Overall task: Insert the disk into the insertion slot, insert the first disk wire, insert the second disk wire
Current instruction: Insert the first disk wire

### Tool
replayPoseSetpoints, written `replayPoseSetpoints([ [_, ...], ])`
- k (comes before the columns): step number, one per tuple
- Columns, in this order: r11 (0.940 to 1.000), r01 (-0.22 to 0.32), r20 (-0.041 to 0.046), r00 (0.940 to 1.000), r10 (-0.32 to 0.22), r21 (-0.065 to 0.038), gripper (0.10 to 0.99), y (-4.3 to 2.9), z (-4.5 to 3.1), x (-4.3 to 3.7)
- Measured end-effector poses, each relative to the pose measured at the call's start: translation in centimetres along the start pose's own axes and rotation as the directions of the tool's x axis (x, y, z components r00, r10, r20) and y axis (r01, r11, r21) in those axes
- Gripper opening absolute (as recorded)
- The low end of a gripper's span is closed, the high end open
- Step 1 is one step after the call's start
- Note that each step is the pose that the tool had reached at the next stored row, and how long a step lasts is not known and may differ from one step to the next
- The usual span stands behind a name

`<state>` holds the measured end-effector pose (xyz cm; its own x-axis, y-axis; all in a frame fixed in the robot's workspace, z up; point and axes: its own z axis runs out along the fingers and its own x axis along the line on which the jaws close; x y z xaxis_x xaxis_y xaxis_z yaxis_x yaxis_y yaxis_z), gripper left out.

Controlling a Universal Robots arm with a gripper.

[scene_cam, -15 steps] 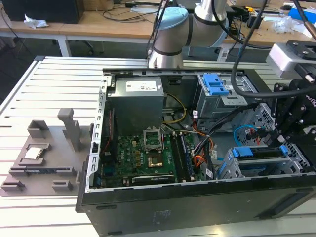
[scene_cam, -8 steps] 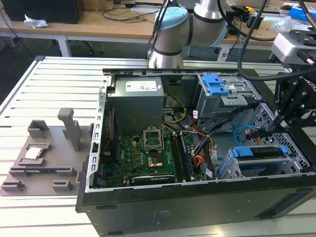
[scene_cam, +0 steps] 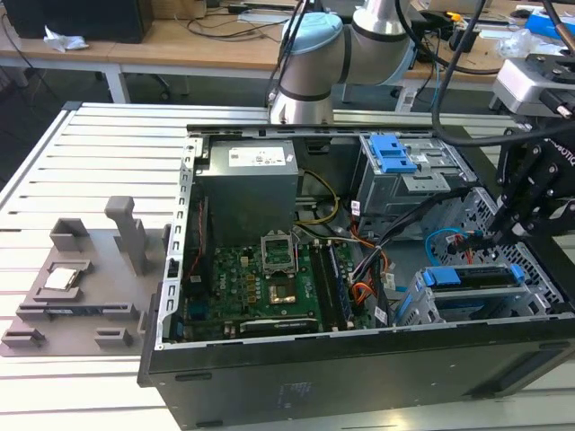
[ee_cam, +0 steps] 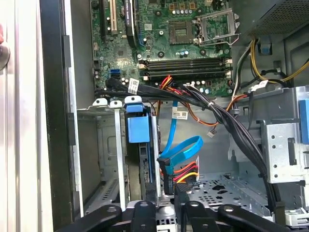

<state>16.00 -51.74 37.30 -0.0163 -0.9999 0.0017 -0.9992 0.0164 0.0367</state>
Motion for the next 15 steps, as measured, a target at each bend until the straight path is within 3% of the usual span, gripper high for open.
replayPoseSetpoints([
  [15, 1.0000, 0.000, -0.0002, 1.0000, 0.000, 0.000, 0.302, 0.12, 1.69, -0.01],
])
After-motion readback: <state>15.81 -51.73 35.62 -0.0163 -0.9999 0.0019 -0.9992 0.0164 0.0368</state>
